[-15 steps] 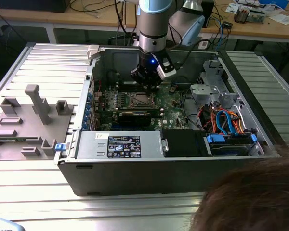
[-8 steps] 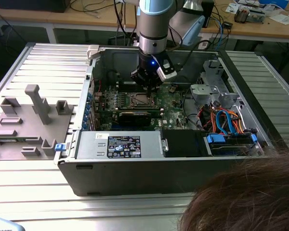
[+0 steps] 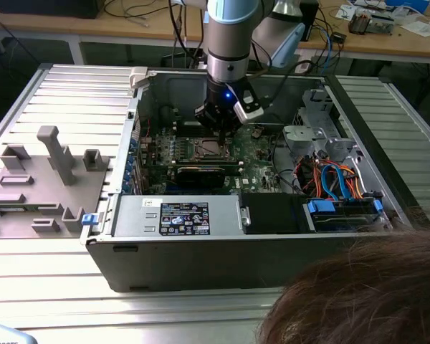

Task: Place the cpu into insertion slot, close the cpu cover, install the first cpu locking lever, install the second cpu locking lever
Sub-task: 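Install the first cpu locking lever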

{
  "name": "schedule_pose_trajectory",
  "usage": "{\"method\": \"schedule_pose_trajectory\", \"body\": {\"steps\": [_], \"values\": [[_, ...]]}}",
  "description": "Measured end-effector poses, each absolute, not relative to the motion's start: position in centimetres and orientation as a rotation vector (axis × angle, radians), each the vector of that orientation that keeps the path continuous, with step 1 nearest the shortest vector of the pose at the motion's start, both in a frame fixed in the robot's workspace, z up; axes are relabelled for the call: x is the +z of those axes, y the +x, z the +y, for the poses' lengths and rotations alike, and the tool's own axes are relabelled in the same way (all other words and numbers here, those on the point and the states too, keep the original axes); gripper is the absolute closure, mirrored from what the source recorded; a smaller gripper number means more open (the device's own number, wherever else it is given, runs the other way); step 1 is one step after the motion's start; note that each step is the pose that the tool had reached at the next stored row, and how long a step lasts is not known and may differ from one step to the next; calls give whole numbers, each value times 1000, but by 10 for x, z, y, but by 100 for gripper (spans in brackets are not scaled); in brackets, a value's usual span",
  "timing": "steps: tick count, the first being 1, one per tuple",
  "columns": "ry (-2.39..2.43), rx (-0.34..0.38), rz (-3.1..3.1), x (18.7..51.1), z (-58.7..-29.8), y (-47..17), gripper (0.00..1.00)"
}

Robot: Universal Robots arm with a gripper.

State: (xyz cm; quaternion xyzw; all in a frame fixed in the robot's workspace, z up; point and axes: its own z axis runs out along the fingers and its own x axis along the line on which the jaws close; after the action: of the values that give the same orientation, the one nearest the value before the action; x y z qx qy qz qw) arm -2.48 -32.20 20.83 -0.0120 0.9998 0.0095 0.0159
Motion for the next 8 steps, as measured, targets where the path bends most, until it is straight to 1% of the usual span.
{"method": "schedule_pose_trajectory", "body": {"steps": [8], "values": [[-37,29,3109,208,-329,-25,89]]}}
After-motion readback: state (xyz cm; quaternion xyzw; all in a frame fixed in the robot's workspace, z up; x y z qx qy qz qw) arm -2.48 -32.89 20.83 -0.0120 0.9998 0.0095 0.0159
